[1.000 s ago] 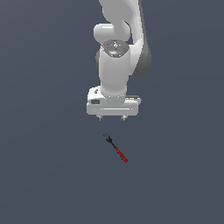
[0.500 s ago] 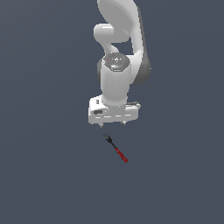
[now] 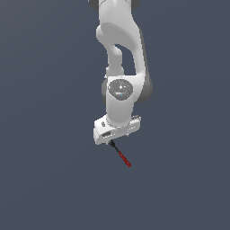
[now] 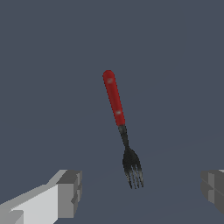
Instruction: Pick up the object and move it to a goal position.
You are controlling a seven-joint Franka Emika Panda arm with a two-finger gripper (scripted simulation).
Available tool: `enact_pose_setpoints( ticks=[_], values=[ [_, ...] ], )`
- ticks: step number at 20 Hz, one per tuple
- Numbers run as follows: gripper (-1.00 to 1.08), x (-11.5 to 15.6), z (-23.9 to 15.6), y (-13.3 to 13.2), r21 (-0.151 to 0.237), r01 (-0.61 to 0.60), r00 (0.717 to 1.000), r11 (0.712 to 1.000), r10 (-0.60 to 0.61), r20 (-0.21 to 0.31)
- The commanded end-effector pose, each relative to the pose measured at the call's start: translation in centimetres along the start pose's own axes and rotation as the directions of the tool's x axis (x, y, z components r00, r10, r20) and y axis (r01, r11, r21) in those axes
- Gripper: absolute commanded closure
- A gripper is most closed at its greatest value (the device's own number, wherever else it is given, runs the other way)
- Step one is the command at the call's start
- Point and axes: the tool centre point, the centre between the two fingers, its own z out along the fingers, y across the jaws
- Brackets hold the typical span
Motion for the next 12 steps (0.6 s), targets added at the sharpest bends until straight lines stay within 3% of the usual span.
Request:
enact_pose_setpoints(
  ticks=[1, 12],
  values=[
    [-0.92, 0.5, 1.5, 0.0, 0.006, 0.066, 0.998, 0.998, -0.066, 0.002],
    [-0.92, 1.6, 5.7, -0.2, 0.026, 0.231, 0.973, 0.973, -0.231, 0.001]
  ],
)
